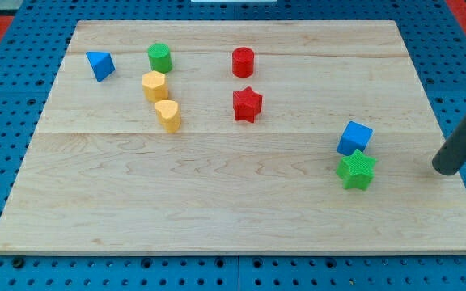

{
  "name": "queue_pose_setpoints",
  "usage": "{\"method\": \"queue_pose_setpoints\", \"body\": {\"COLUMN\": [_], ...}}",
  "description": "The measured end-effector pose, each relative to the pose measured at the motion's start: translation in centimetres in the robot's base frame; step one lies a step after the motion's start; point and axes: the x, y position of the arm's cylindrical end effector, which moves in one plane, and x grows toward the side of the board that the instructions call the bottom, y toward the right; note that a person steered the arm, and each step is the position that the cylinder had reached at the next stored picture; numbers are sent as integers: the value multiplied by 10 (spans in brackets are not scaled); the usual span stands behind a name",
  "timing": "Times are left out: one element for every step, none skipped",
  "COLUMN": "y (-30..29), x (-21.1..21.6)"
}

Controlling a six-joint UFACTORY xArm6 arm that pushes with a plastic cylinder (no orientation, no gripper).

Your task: Point your arm to the left of green circle

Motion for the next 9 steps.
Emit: {"method": "queue_pose_setpoints", "body": {"y": [-5, -17, -17, -17, -50, -79, -121, -216, -261], "x": [-12, -31, -31, -40, -85, -133, -187, -238, -286]}}
